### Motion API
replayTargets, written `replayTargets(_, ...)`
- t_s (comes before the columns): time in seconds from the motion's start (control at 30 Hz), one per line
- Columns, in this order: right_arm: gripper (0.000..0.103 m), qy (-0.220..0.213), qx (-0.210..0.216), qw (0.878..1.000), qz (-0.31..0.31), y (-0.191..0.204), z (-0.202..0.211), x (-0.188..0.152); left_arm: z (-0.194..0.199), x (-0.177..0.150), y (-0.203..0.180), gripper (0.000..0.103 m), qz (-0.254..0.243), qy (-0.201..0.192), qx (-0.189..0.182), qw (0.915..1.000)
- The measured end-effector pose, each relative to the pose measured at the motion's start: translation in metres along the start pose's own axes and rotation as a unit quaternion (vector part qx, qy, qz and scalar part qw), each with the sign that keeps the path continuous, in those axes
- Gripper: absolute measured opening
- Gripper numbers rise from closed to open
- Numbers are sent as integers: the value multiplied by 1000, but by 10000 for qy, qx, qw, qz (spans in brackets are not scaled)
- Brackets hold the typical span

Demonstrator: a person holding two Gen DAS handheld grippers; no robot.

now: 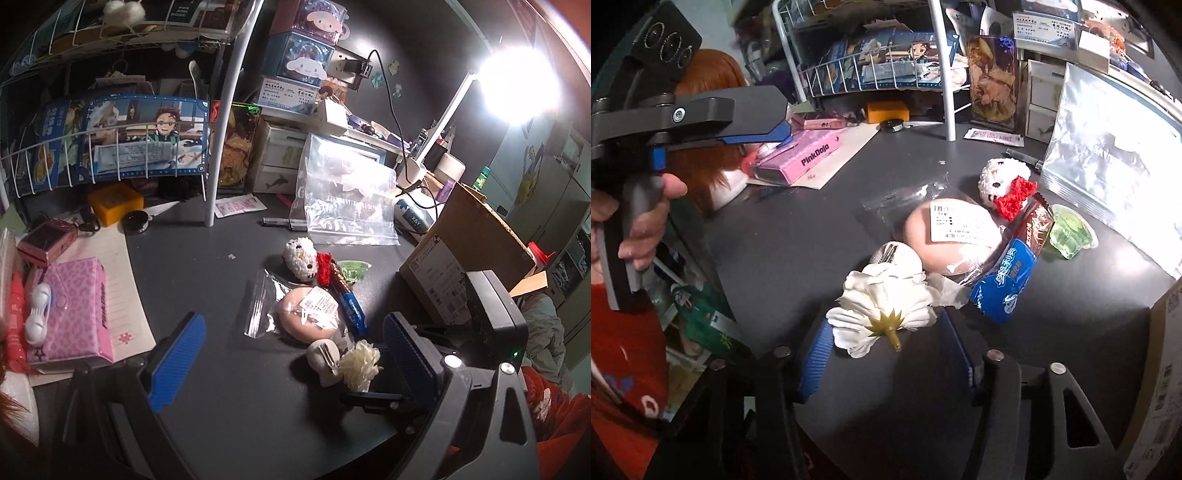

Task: Organize objects
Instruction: 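Return the right gripper to the desk and grasp the white fabric flower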

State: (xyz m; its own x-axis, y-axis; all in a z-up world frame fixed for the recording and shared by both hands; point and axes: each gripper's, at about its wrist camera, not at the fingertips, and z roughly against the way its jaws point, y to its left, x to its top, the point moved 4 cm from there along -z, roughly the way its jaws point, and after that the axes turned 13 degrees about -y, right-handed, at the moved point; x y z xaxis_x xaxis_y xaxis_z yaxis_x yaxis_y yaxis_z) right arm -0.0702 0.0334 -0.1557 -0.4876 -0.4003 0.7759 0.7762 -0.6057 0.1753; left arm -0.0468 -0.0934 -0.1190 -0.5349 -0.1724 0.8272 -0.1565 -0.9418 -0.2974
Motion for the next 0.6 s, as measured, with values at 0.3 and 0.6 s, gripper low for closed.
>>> replayTargets(0.3, 26, -73, 56, 10000, 21, 3, 10, -2, -3, -5, -13, 96, -83, 174, -192, 9996)
replayTargets(0.6, 26, -256, -22, 9996, 93, 2, 29, 10, 0, -2, -33, 96, -136, 146, -371, 9991)
